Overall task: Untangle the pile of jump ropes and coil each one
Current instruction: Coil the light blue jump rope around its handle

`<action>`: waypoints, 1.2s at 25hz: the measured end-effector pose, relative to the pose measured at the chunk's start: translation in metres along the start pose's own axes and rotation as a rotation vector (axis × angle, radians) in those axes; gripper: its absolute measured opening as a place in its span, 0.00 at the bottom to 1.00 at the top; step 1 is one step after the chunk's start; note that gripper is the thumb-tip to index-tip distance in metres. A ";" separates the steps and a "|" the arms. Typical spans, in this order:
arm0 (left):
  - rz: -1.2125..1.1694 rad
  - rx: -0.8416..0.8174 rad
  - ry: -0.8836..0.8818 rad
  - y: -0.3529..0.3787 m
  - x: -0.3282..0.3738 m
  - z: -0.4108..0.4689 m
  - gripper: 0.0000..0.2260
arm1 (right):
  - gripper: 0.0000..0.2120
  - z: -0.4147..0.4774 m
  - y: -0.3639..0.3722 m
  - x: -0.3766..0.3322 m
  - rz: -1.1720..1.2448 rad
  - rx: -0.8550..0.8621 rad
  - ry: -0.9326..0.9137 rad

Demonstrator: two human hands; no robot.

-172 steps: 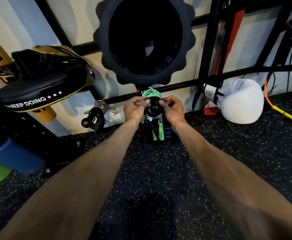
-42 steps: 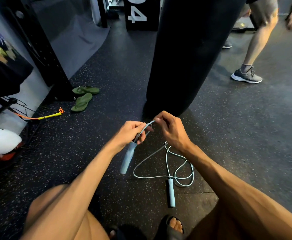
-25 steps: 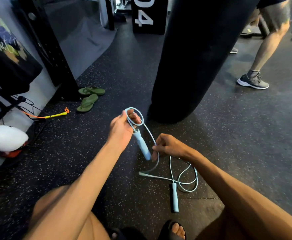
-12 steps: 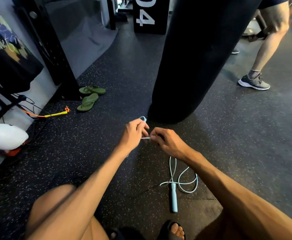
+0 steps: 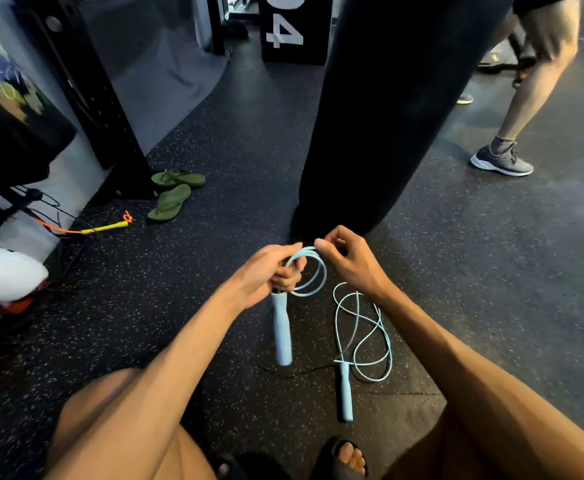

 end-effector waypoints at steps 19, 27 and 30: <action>0.077 0.734 0.389 -0.085 0.029 -0.014 0.15 | 0.04 -0.037 0.065 0.024 -0.125 -0.575 0.261; 0.713 0.485 0.247 -0.045 0.023 0.001 0.14 | 0.07 -0.021 0.035 -0.029 -0.290 -0.275 -0.133; 0.686 0.296 0.114 -0.026 0.007 0.005 0.16 | 0.08 -0.016 0.022 -0.038 -0.318 -0.168 -0.222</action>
Point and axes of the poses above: each hand's wrist, its own z-axis towards the middle knuckle, its own y-axis out of the palm, x = y × z, the point moved 10 cm from there along z, towards the middle knuckle, and after that the axes turned 4 degrees about y, right-handed, at the moved point
